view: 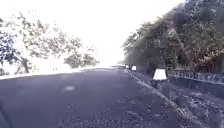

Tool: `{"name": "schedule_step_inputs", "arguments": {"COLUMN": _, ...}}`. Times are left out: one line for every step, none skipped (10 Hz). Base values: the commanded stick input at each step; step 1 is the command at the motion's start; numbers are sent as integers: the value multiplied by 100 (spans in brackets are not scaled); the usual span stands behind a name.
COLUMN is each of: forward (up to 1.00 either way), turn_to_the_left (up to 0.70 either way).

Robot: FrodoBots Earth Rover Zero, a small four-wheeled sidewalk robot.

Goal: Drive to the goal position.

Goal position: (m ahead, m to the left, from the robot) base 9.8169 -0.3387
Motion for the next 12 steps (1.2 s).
{"name": "schedule_step_inputs", "arguments": {"forward": 100, "turn_to_the_left": 0}}
{"name": "schedule_step_inputs", "arguments": {"forward": 100, "turn_to_the_left": 0}}
{"name": "schedule_step_inputs", "arguments": {"forward": 100, "turn_to_the_left": 0}}
{"name": "schedule_step_inputs", "arguments": {"forward": 100, "turn_to_the_left": 0}}
{"name": "schedule_step_inputs", "arguments": {"forward": 100, "turn_to_the_left": 0}}
{"name": "schedule_step_inputs", "arguments": {"forward": 100, "turn_to_the_left": 0}}
{"name": "schedule_step_inputs", "arguments": {"forward": 100, "turn_to_the_left": 0}}
{"name": "schedule_step_inputs", "arguments": {"forward": 100, "turn_to_the_left": 0}}
{"name": "schedule_step_inputs", "arguments": {"forward": 100, "turn_to_the_left": 0}}
{"name": "schedule_step_inputs", "arguments": {"forward": 100, "turn_to_the_left": 0}}
{"name": "schedule_step_inputs", "arguments": {"forward": 100, "turn_to_the_left": 0}}
{"name": "schedule_step_inputs", "arguments": {"forward": 100, "turn_to_the_left": 0}}
